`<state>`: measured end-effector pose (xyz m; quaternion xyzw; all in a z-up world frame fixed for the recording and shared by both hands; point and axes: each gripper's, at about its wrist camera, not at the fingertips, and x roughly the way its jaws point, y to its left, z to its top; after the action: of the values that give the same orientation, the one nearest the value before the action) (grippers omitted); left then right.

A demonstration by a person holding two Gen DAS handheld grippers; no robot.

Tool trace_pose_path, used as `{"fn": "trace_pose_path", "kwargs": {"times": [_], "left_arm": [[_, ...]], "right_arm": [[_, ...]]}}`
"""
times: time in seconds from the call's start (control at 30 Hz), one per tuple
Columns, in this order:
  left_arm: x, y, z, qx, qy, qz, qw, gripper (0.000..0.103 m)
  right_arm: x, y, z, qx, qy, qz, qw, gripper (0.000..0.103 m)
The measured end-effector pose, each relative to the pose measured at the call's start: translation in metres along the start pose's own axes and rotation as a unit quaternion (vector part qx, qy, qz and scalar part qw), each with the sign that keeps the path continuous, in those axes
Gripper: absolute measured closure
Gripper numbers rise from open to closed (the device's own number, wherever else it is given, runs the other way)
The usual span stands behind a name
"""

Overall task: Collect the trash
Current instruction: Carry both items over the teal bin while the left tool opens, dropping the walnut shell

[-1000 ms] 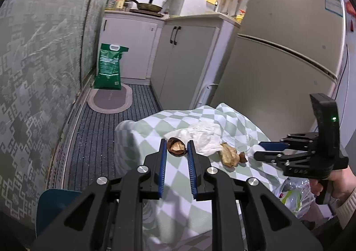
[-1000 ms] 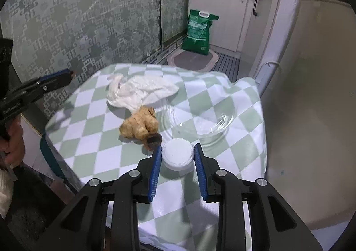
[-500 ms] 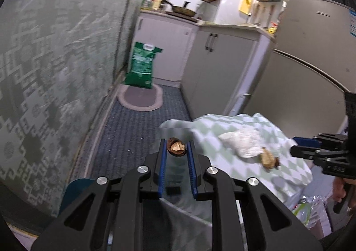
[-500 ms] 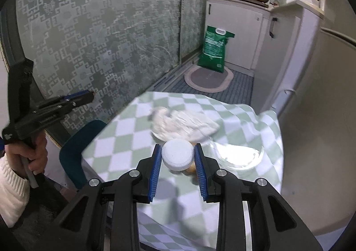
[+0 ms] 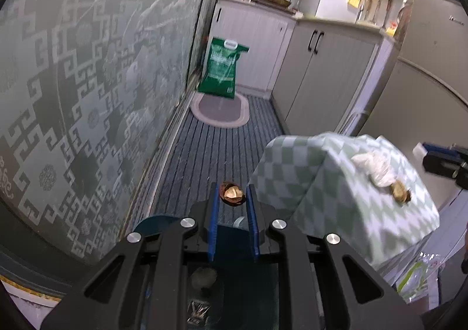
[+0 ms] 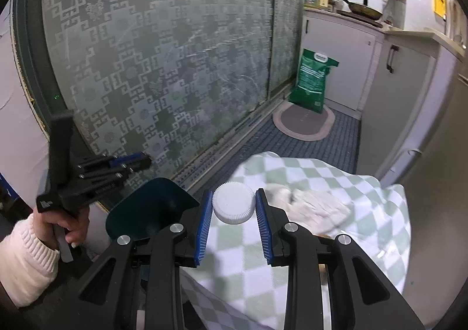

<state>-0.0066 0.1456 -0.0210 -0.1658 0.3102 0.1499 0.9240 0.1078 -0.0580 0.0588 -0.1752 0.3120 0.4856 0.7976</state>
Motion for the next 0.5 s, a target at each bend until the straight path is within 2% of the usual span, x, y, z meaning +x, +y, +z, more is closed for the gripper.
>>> {"fn": "trace_pose_path", "kwargs": {"times": [0.33, 0.5], "left_arm": [[0.020, 0.027, -0.017, 0.008, 0.079, 0.024, 0.9965, 0.083], [0.028, 0.035, -0.024, 0.011, 0.113, 0.031, 0.9931, 0.083]], "right_arm": [[0.023, 0.034, 0.018, -0.015, 0.008, 0.032, 0.999, 0.073], [0.043, 0.056, 0.024, -0.024, 0.035, 0.057, 0.998, 0.073]]}}
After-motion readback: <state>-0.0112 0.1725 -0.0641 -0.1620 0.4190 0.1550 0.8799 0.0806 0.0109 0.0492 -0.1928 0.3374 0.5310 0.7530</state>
